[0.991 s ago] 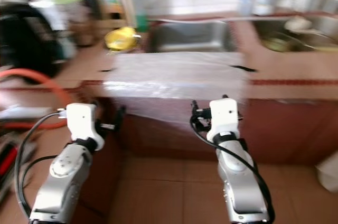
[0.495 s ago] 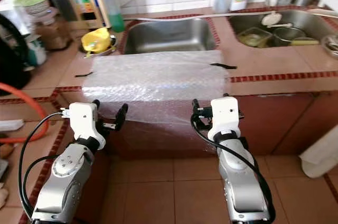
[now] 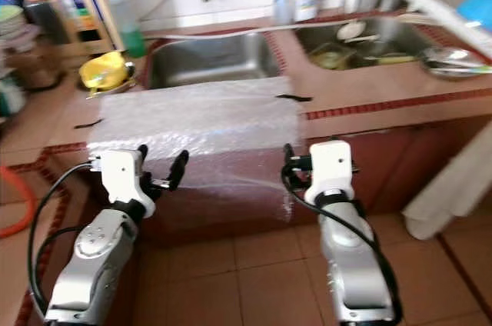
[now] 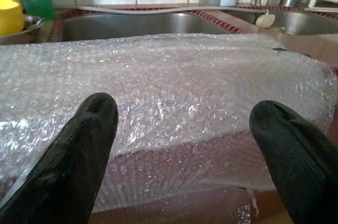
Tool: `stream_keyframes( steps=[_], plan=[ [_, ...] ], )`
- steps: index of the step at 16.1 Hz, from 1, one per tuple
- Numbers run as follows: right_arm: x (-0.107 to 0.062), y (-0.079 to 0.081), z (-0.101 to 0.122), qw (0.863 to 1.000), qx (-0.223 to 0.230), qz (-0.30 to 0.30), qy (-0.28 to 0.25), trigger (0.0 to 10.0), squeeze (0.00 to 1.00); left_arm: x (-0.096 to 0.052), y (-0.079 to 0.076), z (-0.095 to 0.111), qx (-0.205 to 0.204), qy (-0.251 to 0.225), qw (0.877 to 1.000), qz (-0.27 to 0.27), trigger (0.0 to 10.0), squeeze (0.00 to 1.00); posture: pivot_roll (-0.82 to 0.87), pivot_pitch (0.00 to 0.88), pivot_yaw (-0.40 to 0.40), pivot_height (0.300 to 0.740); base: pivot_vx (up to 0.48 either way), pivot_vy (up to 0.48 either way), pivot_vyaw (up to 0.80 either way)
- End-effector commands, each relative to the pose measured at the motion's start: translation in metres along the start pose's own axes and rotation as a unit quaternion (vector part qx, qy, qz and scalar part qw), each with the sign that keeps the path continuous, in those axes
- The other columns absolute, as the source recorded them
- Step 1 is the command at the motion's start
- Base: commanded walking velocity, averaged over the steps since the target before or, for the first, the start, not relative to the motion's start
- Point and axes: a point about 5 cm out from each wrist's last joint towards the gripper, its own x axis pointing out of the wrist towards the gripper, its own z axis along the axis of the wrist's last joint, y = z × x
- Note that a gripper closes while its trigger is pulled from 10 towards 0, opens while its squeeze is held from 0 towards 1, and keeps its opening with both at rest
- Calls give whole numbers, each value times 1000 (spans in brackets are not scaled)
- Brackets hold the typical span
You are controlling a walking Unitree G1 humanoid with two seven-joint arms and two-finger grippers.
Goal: Kitchen organization
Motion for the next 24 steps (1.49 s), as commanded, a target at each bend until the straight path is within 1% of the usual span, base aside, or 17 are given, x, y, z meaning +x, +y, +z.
stream_keyframes(
  steps=[1, 3, 7, 8, 9, 11, 12, 15, 16, 17, 24],
  plan=[
    [-1, -1, 1, 1000, 0, -2, 0, 10000, 0, 0, -1, 5, -2, -8, 1000, -9, 10000, 0, -220, 58, 124, 740, 0, 0, -788],
    [-1, -1, 1, 1000, 0, -1, -3, 10000, 0, 0, -2, 4, -3, -8, 1000, -11, 10000, 0, -222, 58, 123, 740, 0, 0, -784],
    [1, 2, 4, 1000, -6, 12, -11, 10000, 0, 0, -2, 6, -6, -14, 1000, -15, 10000, 0, -218, 53, 121, 740, 0, 0, 0],
    [1, 4, 5, 1000, -15, 20, -15, 10000, 0, 0, 0, 6, -6, -14, 1000, -11, 10000, 0, -218, 53, 121, 740, 0, 0, 0],
    [1, 7, 7, 999, -21, 31, -22, 10000, 0, 0, -1, 6, -6, -14, 1000, -11, 10000, 0, -213, 50, 118, 740, 0, 0, 663],
    [1, 8, 7, 999, -27, 33, -22, 10000, 0, 0, -1, 6, -6, -14, 1000, -11, 10000, 0, -212, 50, 117, 740, 0, 0, 794],
    [1, 8, 6, 999, -23, 31, -22, 10000, 0, -1, 0, 6, -3, -13, 1000, -6, 10000, 0, -211, 51, 116, 740, 0, 0, 788],
    [1, 6, 5, 999, -19, 29, -18, 10000, 0, -1, -1, 6, -4, -15, 1000, -11, 10000, 0, -211, 53, 118, 740, 0, 0, 0],
    [1, 7, 4, 999, -16, 28, -17, 10000, 0, -1, -3, 8, -9, -19, 1000, -22, 10000, 0, -212, 52, 119, 740, 0, 0, 0],
    [1, 7, 4, 999, -16, 29, -18, 10000, 0, -2, -5, 8, -13, -22, 999, -32, 10000, 0, -213, 52, 119, 740, 274, 0, 0],
    [2, 8, 4, 999, -18, 28, -19, 10000, 0, -1, -7, 8, -15, -22, 999, -41, 10000, 0, -218, 50, 122, 740, 332, 0, 0]
  ],
)
